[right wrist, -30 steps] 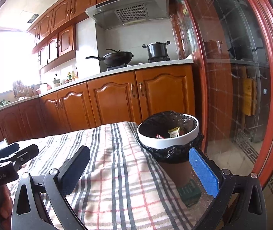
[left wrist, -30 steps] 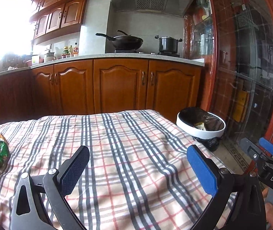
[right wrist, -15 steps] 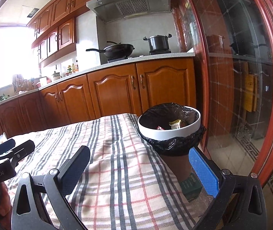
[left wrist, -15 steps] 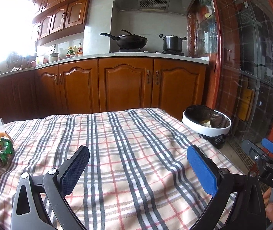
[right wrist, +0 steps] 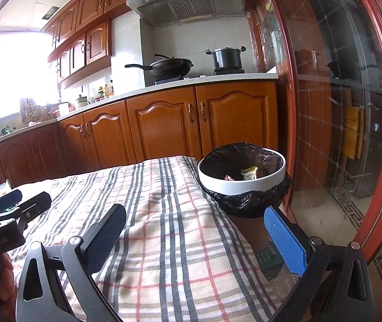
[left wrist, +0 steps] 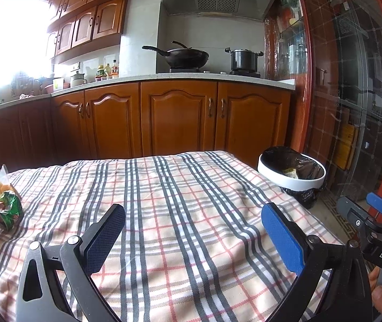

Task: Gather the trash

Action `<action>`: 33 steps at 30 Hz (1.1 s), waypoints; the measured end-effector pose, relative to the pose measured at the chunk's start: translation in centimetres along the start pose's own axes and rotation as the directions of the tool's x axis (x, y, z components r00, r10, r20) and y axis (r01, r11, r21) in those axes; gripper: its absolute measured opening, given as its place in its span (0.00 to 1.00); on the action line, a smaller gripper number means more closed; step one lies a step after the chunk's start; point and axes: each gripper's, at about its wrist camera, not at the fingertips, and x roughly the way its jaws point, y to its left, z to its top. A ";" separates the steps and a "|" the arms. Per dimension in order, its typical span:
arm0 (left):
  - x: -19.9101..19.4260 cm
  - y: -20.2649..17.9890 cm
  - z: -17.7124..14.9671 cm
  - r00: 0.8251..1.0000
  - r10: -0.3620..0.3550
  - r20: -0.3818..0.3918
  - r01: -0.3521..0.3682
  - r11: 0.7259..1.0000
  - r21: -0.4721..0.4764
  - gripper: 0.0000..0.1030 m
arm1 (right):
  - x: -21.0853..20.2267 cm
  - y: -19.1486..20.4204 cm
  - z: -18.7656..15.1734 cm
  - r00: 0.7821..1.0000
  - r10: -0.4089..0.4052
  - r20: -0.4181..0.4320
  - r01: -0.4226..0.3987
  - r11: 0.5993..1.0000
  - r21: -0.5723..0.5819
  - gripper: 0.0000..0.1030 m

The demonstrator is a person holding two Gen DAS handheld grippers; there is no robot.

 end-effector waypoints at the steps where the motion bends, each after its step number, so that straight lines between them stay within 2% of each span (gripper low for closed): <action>1: 0.0 0.1 0.0 1.000 0.002 0.000 -0.002 1.000 -0.001 0.99 | 0.0 0.1 0.0 1.000 0.000 0.001 0.000 1.000 -0.002 1.00; 33: 0.6 1.0 0.0 1.000 0.008 -0.004 -0.008 1.000 0.006 0.99 | 0.3 1.0 0.4 0.999 0.035 -0.002 -0.035 0.999 -0.001 1.00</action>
